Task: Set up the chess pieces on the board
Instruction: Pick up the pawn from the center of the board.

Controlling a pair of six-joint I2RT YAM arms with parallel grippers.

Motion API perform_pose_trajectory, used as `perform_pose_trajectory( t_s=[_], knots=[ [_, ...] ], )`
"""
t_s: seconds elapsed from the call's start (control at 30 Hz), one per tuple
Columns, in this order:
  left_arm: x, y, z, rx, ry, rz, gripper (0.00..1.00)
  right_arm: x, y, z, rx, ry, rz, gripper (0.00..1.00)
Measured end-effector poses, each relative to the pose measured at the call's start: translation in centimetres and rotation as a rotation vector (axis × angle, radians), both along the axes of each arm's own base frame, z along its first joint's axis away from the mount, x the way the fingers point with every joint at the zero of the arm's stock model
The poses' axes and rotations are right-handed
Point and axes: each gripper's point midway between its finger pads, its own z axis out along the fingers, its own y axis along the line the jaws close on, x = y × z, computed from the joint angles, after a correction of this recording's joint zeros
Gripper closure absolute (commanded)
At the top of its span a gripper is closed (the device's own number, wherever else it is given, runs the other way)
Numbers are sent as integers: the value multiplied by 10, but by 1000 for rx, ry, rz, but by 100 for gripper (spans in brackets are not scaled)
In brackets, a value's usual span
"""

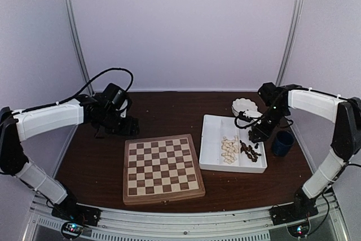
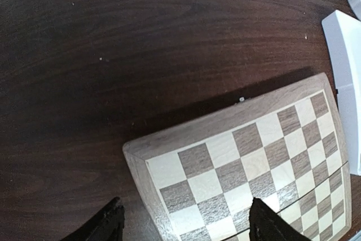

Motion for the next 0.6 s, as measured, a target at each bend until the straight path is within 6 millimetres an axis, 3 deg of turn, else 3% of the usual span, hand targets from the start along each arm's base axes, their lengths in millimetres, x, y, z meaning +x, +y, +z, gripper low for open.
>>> perform_pose_trajectory(
  t_s=[0.13,0.33,0.6],
  knots=[
    [10,-9,-6,-13,5,-3,28,11,-9,-16,-89,44,8,71],
    [3,-17,-29,-50,73,-6,28,25,-24,-29,-204,64,16,72],
    [4,-22,-29,-83,69,-9,28,25,-36,-43,-290,106,37,71]
  ],
)
